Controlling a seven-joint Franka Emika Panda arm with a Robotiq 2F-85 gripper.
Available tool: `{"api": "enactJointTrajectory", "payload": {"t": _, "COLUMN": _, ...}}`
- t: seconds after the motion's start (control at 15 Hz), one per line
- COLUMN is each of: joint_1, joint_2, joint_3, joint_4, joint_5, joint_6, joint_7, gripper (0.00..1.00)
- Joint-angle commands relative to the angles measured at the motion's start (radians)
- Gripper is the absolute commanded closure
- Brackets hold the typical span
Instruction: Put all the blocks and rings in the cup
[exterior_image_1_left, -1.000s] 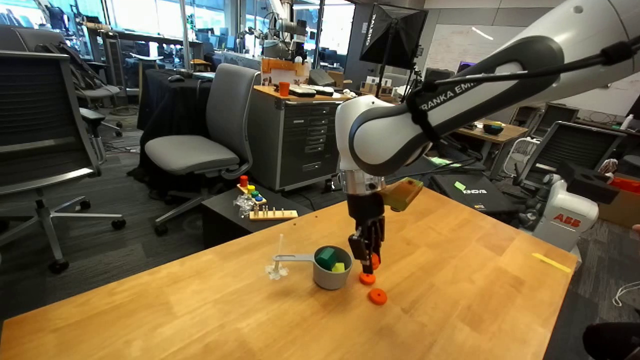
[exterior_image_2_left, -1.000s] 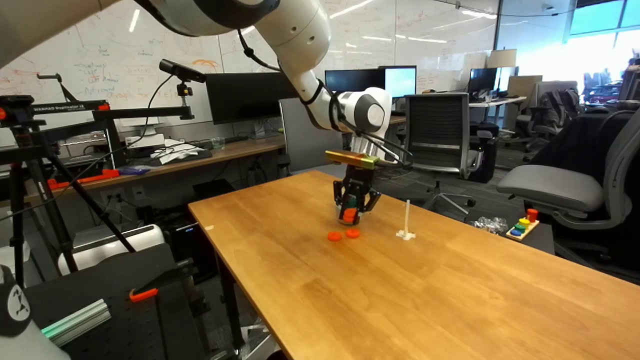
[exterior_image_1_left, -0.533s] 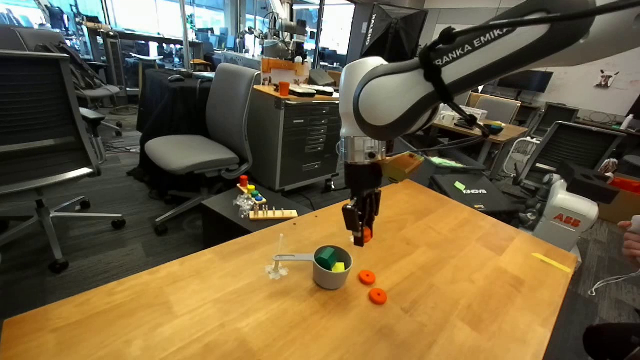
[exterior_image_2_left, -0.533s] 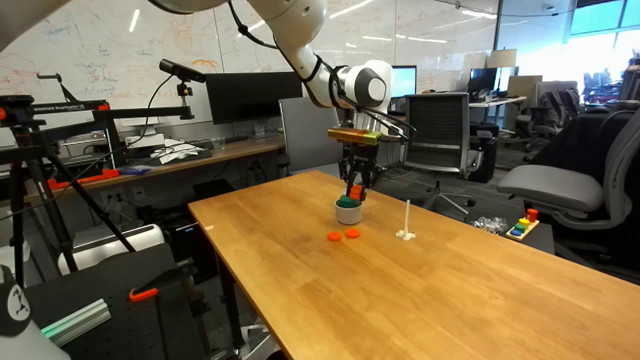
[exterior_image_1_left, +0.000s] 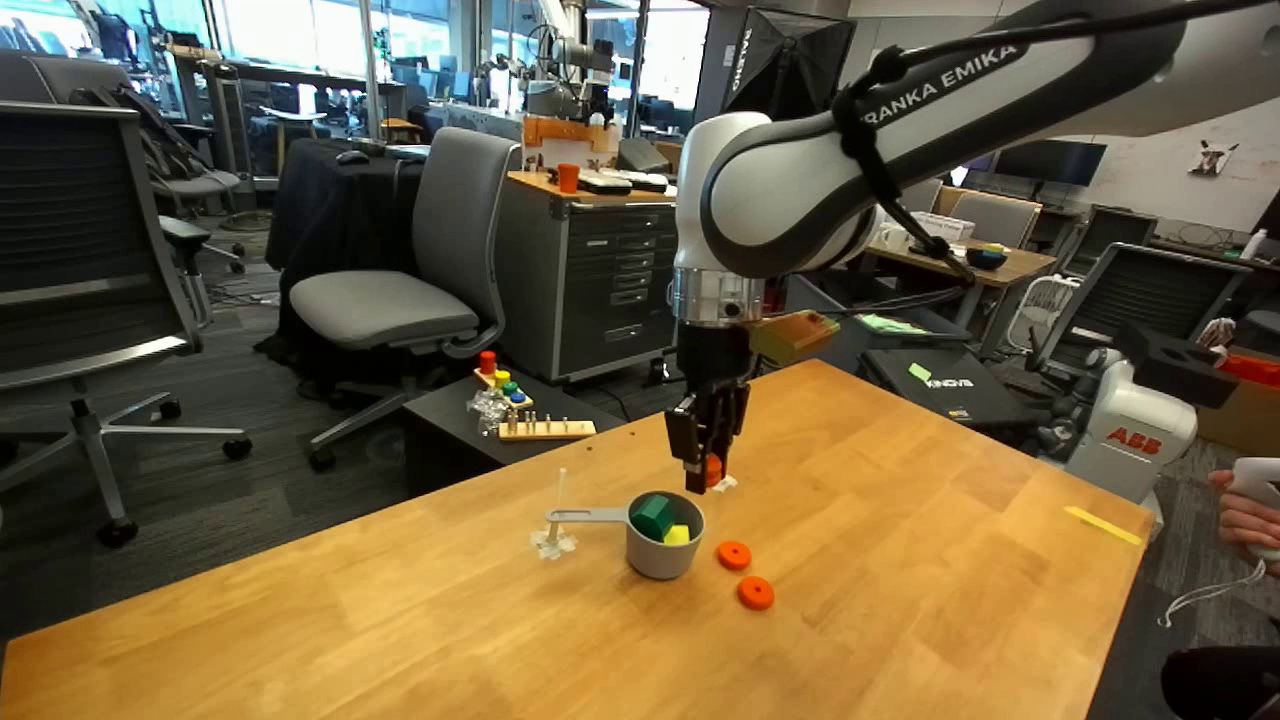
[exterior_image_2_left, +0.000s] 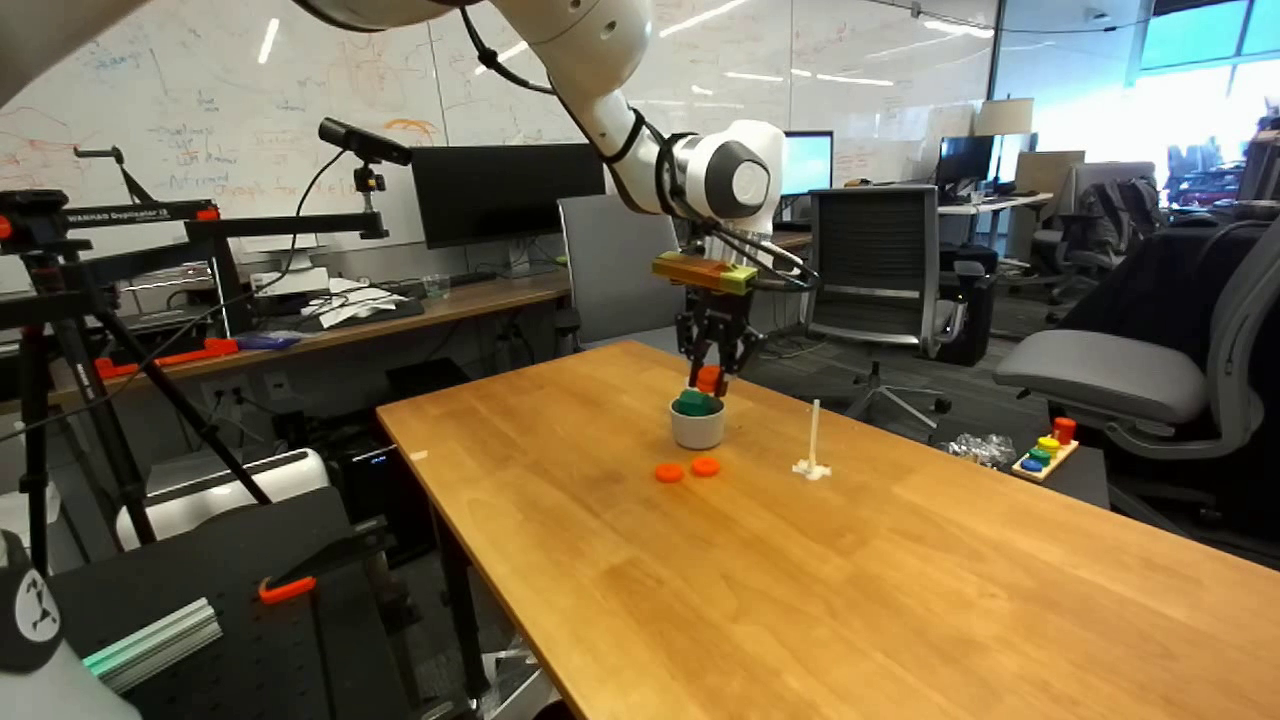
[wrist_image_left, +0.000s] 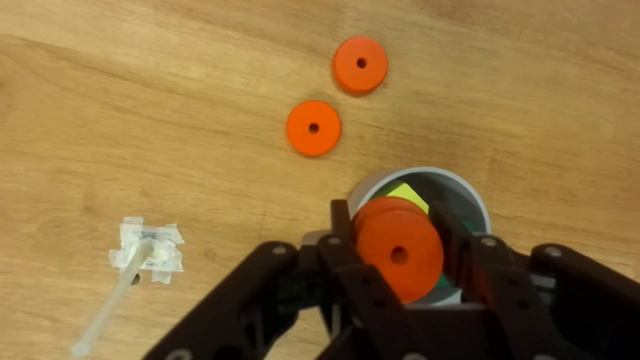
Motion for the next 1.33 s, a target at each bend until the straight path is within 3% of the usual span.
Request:
{"api": "enactJointTrajectory", "payload": {"t": 0.0, "joint_1": 0.006, "joint_2": 0.039, "joint_3": 0.014, "joint_4": 0.050, "joint_5": 0.026, "joint_6": 0.009, "joint_7": 0.016, "gripper": 0.82}}
{"api": "enactJointTrajectory", "payload": {"t": 0.53, "joint_1": 0.026, "joint_2": 0.096, "joint_3": 0.013, "joint_4": 0.107, "joint_5": 0.030, "joint_6": 0.007, "joint_7": 0.020, "gripper": 0.82}}
{"api": "enactJointTrajectory", "payload": {"t": 0.6, "joint_1": 0.026, "joint_2": 0.101, "joint_3": 0.014, "joint_4": 0.113, "joint_5": 0.031, "joint_6": 0.004, "joint_7": 0.022, "gripper": 0.32}}
{"api": "enactJointTrajectory", "payload": {"t": 0.67, "joint_1": 0.027, "joint_2": 0.106, "joint_3": 0.013, "joint_4": 0.118, "joint_5": 0.032, "joint_6": 0.002, "joint_7": 0.025, "gripper": 0.30}}
{"api": "enactJointTrajectory", "payload": {"t": 0.93, "joint_1": 0.024, "joint_2": 0.110, "joint_3": 0.011, "joint_4": 0.122, "joint_5": 0.032, "joint_6": 0.000, "joint_7": 0.029, "gripper": 0.01}}
{"api": "enactJointTrajectory", "payload": {"t": 1.27, "joint_1": 0.015, "joint_2": 0.077, "joint_3": -0.001, "joint_4": 0.083, "joint_5": 0.029, "joint_6": 0.002, "joint_7": 0.050, "gripper": 0.00}}
